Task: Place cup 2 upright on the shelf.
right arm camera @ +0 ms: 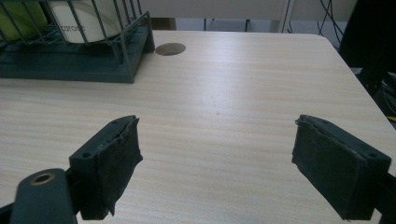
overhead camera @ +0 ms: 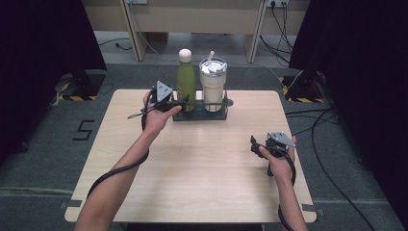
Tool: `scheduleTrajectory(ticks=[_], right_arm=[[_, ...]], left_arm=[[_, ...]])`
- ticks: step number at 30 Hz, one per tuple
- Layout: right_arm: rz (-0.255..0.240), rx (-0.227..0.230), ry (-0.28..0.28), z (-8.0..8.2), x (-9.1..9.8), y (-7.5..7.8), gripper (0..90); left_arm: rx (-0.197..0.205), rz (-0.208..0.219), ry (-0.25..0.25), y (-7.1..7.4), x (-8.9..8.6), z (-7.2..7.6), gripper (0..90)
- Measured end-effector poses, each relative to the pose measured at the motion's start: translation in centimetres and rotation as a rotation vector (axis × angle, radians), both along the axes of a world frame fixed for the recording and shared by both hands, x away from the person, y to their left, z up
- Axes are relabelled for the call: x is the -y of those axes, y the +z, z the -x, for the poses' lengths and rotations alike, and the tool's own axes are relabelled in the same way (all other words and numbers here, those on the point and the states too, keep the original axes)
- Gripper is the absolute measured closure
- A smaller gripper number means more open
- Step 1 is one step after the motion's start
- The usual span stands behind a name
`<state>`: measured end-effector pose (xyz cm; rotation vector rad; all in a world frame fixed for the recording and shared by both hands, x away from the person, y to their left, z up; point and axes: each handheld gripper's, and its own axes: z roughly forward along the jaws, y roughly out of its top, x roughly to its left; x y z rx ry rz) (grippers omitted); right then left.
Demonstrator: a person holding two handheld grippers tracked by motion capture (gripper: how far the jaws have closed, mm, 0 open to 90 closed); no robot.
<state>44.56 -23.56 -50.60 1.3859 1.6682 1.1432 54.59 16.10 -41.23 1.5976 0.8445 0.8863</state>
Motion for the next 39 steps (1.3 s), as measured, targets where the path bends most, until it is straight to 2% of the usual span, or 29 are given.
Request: scheduleTrajectory(ticks=[20, 39], right_arm=[[0.0, -0.002, 0.0, 0.1, -0.2, 0.1, 15.0], [0.0, -0.002, -0.006, 0.2, -0.2, 0.3, 15.0]], left_arm=[[0.005, -0.024, -0.011, -0.8, -2.2, 3.2, 11.1], [0.015, -0.013, -0.025, -1.6, -3.9, 6.7, 12.0]])
